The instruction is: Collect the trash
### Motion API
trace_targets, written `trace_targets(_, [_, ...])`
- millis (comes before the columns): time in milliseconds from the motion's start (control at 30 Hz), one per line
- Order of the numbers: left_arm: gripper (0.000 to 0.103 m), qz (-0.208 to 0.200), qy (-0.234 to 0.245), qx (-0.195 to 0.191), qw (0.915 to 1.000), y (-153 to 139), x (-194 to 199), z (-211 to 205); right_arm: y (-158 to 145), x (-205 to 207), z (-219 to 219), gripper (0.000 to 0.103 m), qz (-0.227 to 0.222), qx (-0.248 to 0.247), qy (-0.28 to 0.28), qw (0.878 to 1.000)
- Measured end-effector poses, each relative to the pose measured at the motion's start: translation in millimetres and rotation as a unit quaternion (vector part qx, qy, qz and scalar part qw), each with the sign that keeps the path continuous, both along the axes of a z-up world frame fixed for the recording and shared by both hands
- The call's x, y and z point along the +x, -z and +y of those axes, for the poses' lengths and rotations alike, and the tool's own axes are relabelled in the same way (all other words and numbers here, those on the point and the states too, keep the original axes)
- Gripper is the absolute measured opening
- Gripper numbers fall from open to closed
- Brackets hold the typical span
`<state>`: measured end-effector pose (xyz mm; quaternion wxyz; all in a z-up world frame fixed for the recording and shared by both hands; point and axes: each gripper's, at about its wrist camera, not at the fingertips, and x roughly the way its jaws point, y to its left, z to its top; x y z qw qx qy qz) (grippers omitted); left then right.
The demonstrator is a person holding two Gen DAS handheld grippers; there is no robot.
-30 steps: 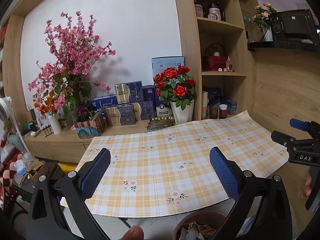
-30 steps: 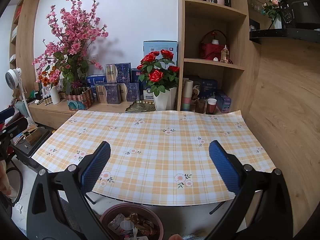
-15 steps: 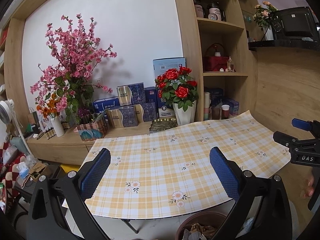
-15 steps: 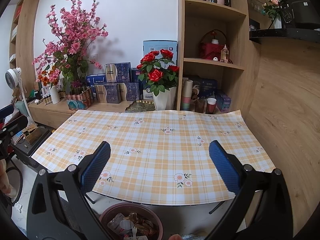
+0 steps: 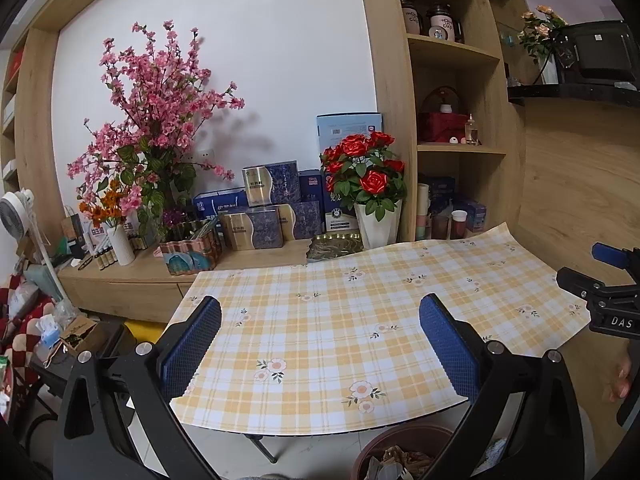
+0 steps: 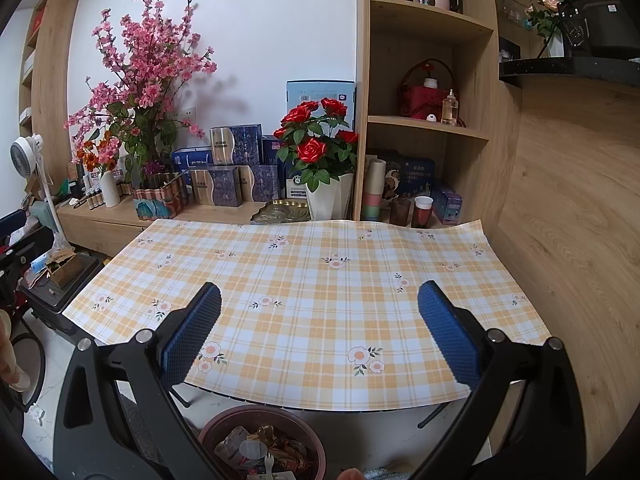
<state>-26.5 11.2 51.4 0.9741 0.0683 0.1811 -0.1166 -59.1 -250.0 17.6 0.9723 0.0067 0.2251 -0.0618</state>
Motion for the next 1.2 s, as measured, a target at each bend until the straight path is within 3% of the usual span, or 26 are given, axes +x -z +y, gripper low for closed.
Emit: trace_targets(1200, [0.097, 0.017, -0.009, -0.005, 0.9998, 13, 17, 6, 18, 13, -5, 0.097, 0.019, 0.016, -0.003, 1.0])
